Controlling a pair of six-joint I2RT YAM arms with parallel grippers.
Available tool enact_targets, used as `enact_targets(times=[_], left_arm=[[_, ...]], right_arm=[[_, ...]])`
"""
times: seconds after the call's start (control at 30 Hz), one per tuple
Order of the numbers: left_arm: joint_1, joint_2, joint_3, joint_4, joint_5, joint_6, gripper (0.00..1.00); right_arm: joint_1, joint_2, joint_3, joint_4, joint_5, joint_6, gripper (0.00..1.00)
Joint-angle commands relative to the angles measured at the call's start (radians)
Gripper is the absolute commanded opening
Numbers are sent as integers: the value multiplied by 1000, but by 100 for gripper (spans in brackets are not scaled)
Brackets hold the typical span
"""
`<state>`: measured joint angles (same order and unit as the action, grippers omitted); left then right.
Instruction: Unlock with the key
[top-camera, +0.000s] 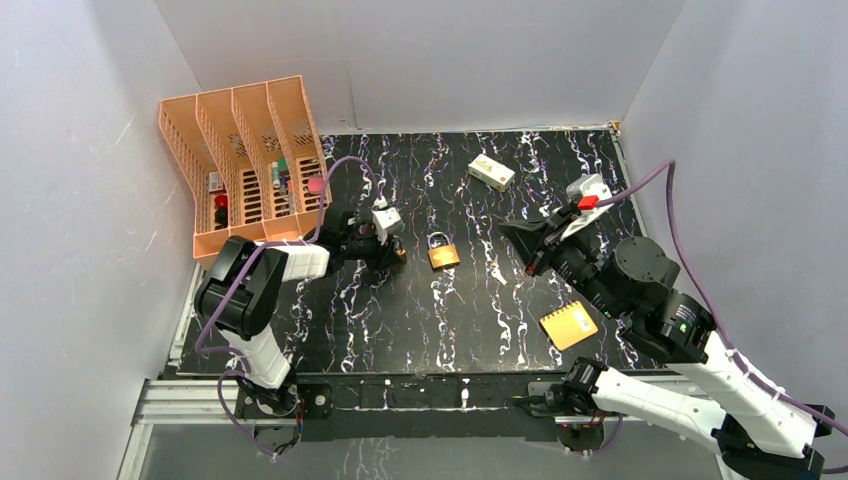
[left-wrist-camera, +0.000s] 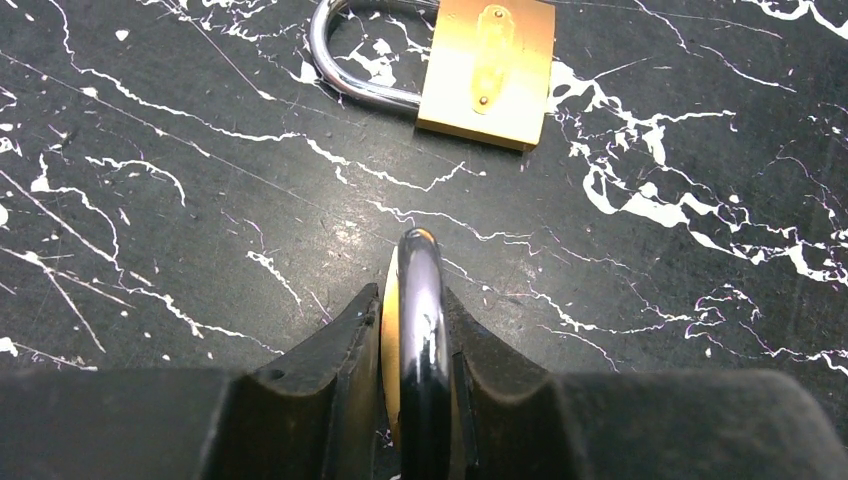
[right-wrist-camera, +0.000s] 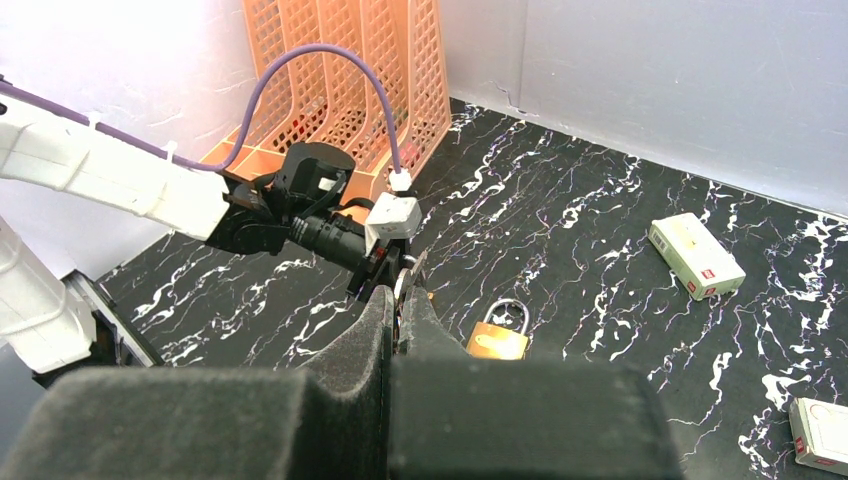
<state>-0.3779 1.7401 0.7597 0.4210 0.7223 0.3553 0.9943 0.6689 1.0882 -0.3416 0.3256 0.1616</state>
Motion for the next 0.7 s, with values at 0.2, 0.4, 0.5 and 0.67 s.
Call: enact_targets(times=[0.2, 0.4, 0.5, 0.67], left_arm=[[-17, -85, -13, 53, -115, -110, 0], [12, -429, 23, 81, -223, -481, 0], [20, -599, 50, 71, -284, -698, 0], [27, -819, 63, 46, -316, -1053, 0]], right_arm=[[-2, 14, 53, 36, -32, 15, 0], [-2, 101, 102, 42, -183, 73, 0], [-2, 168, 135, 73, -299, 116, 0], [-4, 254, 195, 121, -489, 189, 0]])
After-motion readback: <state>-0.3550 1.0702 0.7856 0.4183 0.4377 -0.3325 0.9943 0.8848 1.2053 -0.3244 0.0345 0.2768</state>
